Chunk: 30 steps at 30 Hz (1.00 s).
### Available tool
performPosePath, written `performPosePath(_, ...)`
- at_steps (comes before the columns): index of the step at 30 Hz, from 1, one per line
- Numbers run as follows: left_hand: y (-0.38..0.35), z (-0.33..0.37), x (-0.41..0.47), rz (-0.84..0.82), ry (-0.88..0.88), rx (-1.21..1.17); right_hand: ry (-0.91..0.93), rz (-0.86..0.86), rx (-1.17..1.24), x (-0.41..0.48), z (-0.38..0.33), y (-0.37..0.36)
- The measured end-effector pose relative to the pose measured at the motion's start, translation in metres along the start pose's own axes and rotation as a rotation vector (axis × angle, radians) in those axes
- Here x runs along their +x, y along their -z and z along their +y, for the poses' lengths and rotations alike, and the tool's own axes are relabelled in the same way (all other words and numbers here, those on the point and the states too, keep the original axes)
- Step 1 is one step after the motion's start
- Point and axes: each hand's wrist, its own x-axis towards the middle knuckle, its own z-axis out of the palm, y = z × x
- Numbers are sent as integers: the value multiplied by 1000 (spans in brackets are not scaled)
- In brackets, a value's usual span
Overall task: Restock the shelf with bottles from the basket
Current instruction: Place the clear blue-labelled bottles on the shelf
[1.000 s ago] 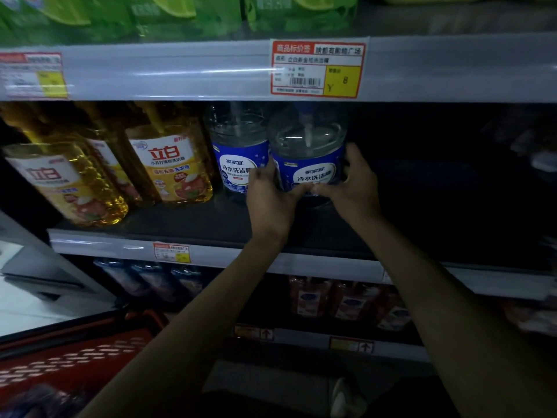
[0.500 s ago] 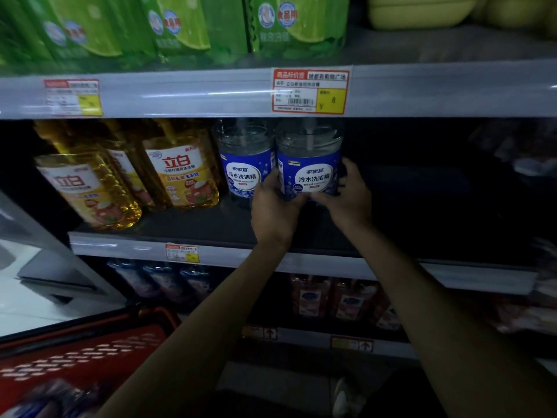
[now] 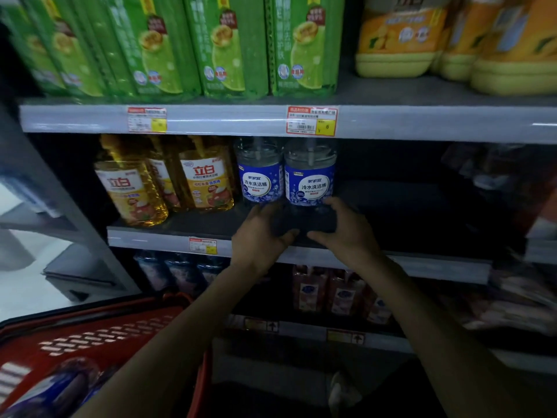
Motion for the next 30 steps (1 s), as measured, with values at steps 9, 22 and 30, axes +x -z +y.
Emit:
performPosePath(9, 78, -10, -74, -37, -111, 309, 198, -110, -136, -55, -35, -1)
performPosePath(22, 166, -123, -207, -96, 9, 486, 491, -383, -339, -115, -98, -82)
performPosePath(30, 164, -202, -272, -119, 116, 527, 701, -630, -541, -145, -110, -160)
